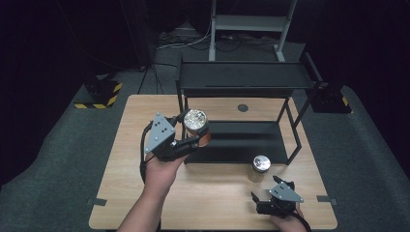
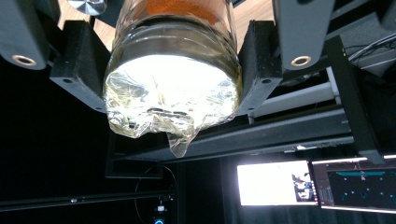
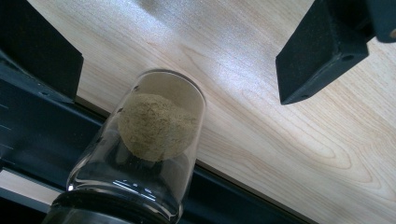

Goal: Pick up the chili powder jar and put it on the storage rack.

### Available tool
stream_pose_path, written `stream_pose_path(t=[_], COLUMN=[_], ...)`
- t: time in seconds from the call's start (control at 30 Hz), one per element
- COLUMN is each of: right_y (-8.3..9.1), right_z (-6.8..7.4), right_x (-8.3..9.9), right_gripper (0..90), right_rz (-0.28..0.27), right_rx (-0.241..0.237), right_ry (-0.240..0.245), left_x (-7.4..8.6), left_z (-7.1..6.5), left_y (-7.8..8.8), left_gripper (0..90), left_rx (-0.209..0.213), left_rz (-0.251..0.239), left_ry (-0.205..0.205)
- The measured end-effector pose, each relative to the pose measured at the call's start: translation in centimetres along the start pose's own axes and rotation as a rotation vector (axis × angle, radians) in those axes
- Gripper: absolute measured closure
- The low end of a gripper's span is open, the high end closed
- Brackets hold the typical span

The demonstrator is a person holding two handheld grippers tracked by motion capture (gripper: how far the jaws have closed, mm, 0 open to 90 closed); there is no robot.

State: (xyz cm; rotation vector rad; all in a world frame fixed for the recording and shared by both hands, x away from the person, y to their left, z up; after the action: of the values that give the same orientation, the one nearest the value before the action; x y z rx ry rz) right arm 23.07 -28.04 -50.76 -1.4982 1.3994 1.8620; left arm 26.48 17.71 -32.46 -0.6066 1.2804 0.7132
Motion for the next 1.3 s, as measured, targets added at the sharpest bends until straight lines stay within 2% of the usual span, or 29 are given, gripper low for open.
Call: stream_pose_path(t=[0.77, 1.3], right_y=[0.0, 0.1], right_z=[0.0, 0.0], right_x=[0.1, 0.1], right_gripper=[0.0, 0.0], right_rz=[-0.005, -0.005], right_rx=[0.001, -0.001], right_ry=[-0.004, -0.003], left_x=[-2.2, -3.9], left_z=[0.9, 1.8], left_y=[-1.3, -3.0], left_gripper=[34.3, 34.3], left_rx=[-0.011, -0.027], left_rz=[-0.046, -0.075], left_ry=[0.007, 0.004])
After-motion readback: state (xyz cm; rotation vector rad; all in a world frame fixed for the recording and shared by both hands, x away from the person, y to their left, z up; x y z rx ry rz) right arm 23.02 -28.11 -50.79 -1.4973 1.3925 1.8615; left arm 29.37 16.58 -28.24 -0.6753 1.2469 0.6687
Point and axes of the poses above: each handheld gripper's, and its own axes: y roughly backward along the jaws, x roughly out of its underside, z roughly to its left, the point moved 5 cm from there along -y, roughly forward along the jaws, and after that the axes turned 9 degrees about -y, right-handed, at the moved point
